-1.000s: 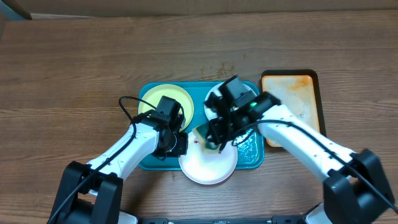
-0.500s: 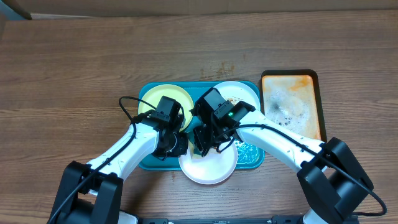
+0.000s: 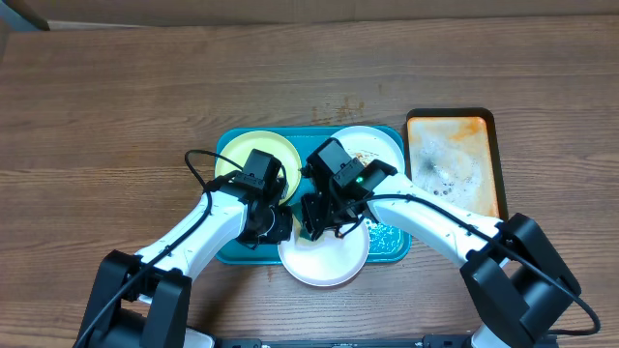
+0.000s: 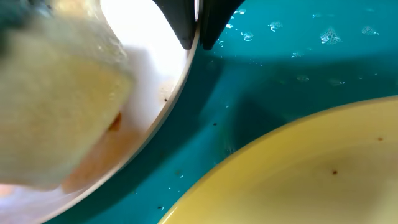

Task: Clean dirty plates on tray and stack at the side
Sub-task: 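Scrub the front white plate with the sponge in the right gripper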

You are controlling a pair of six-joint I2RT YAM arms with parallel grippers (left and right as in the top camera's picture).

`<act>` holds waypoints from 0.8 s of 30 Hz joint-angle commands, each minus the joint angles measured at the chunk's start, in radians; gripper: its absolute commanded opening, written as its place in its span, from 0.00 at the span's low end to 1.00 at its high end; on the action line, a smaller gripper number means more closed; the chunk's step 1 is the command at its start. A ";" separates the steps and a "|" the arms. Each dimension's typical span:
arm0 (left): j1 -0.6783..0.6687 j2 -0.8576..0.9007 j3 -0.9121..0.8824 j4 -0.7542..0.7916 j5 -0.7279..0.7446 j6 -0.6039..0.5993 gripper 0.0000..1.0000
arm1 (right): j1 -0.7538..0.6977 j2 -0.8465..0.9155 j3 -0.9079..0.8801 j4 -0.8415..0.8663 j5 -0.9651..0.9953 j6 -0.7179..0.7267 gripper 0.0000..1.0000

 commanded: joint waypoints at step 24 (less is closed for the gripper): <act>-0.007 0.009 -0.011 0.004 -0.006 -0.022 0.07 | 0.016 0.008 -0.124 0.172 -0.042 0.016 0.04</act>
